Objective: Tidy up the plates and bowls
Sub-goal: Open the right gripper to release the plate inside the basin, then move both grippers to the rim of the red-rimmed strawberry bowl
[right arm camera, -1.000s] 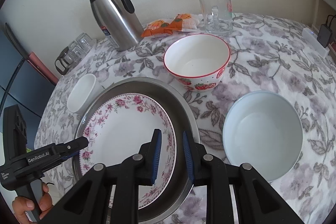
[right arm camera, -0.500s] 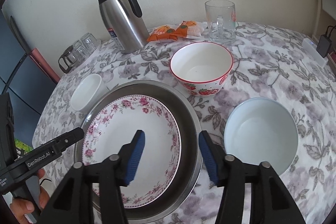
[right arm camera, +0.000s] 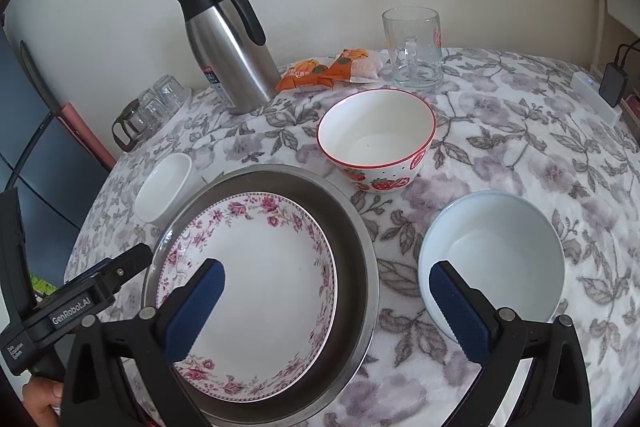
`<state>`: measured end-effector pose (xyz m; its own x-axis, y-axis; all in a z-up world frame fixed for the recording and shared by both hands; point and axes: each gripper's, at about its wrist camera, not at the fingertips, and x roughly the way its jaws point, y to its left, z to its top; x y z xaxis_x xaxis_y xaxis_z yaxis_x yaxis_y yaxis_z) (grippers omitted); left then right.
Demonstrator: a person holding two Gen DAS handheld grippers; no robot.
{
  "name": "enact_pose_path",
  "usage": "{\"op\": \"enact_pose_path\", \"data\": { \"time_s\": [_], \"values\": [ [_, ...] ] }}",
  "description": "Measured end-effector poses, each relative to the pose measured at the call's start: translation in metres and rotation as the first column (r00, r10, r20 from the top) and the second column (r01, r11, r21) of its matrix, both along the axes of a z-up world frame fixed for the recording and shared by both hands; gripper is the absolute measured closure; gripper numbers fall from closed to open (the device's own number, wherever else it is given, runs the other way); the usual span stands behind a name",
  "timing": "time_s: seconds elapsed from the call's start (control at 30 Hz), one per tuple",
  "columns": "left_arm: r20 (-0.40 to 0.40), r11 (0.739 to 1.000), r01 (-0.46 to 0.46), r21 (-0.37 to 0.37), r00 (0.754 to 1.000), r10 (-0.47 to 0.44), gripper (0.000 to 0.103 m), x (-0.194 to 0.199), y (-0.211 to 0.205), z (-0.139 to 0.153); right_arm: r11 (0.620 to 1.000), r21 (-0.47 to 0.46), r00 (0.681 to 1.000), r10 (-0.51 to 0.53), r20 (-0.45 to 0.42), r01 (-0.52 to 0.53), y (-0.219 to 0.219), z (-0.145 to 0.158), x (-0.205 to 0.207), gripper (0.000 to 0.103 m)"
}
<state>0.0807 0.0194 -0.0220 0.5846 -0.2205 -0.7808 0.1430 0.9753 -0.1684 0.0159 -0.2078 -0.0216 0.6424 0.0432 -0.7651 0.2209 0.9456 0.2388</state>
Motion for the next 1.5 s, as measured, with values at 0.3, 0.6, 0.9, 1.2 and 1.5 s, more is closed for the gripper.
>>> {"op": "enact_pose_path", "data": {
  "time_s": [0.3, 0.6, 0.9, 1.2, 1.5],
  "values": [
    [0.15, 1.0, 0.0, -0.017, 0.989, 0.003, 0.002, -0.008, -0.004, 0.017, 0.991, -0.093, 0.992, -0.087, 0.093, 0.096, -0.01, 0.018, -0.007, 0.0],
    [0.189, 0.991, 0.087, -0.101, 0.98, -0.066, 0.002, 0.0, -0.029, 0.04, 0.967, -0.023, 0.965, -0.25, 0.075, 0.253, -0.054, 0.02, -0.007, 0.0],
    [0.151, 0.98, 0.167, -0.107, 0.977, -0.15, 0.002, 0.024, -0.071, 0.058, 0.949, -0.036, 0.947, -0.308, 0.089, 0.312, -0.079, 0.032, 0.002, 0.002],
    [0.153, 0.971, 0.218, -0.1, 0.967, -0.202, 0.002, 0.055, -0.116, 0.069, 0.954, -0.066, 0.954, -0.287, 0.088, 0.293, -0.088, 0.035, 0.026, 0.016],
    [0.073, 0.962, 0.249, -0.111, 0.967, -0.242, 0.002, 0.088, -0.146, 0.047, 0.959, -0.057, 0.96, -0.275, 0.042, 0.277, -0.1, 0.022, 0.055, 0.033]
  ]
}}
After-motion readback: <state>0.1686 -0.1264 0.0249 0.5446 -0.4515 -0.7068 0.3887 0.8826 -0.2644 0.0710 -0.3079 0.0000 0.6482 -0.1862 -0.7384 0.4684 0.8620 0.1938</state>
